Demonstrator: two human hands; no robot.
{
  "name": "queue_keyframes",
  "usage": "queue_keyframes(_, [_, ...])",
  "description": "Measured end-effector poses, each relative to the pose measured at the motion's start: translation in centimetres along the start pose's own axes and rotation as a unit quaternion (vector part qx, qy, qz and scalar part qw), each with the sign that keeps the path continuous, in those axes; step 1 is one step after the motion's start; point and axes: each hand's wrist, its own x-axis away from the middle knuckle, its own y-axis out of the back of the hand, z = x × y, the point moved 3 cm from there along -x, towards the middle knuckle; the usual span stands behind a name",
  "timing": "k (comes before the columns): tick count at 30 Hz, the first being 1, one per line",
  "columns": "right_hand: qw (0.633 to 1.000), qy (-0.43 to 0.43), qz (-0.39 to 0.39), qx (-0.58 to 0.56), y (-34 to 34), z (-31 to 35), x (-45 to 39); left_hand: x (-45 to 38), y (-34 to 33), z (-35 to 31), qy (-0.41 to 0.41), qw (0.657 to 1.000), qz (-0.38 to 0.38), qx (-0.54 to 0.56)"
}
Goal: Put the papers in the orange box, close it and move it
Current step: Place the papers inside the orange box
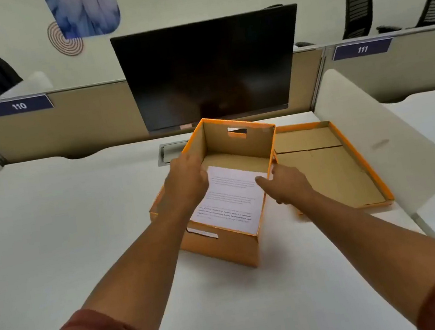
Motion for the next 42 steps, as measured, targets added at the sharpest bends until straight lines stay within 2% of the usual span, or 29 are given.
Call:
queue_keyframes(4, [0.997, -0.043, 0.033, -0.054, -2.1, 0.2, 0.7, 0.5, 0.9, 5.0, 0.111, 0.993, 0.006, -0.036])
queue_keyframes(7, [0.995, -0.063, 0.013, -0.078, -2.6, 0.9, 1.3, 0.8, 0.9, 7.8, 0.178, 0.98, 0.085, -0.015])
queue_keyframes(9, [0.995, -0.069, 0.004, -0.069, -2.5, 1.5, 1.5, 1.1, 0.9, 9.1, 0.194, 0.973, 0.122, 0.011])
queue_keyframes(11, [0.996, -0.073, -0.002, -0.058, -2.4, 2.2, 1.7, 1.4, 1.0, 9.9, 0.195, 0.972, 0.128, 0.027])
queue_keyframes(14, [0.996, -0.07, -0.012, -0.062, -2.4, 2.9, 2.2, 2.0, 1.9, 11.0, 0.19, 0.977, 0.093, 0.014])
queue_keyframes(20, [0.999, -0.012, -0.013, -0.035, -3.0, 6.0, 4.2, 3.5, 5.4, 14.9, 0.174, 0.983, 0.058, 0.016])
queue_keyframes(28, [0.999, 0.026, 0.043, -0.018, -5.6, 8.9, 7.3, 9.3, 9.3, 20.2, 0.169, 0.975, 0.09, 0.109])
queue_keyframes(36, [0.996, 0.076, 0.053, 0.019, -7.2, 9.4, 9.9, 14.1, 10.2, 22.2, 0.126, 0.986, 0.062, 0.088])
queue_keyframes(42, [0.996, 0.063, 0.067, 0.013, -8.2, 8.4, 10.2, 14.7, 10.1, 21.6, 0.128, 0.986, 0.064, 0.088])
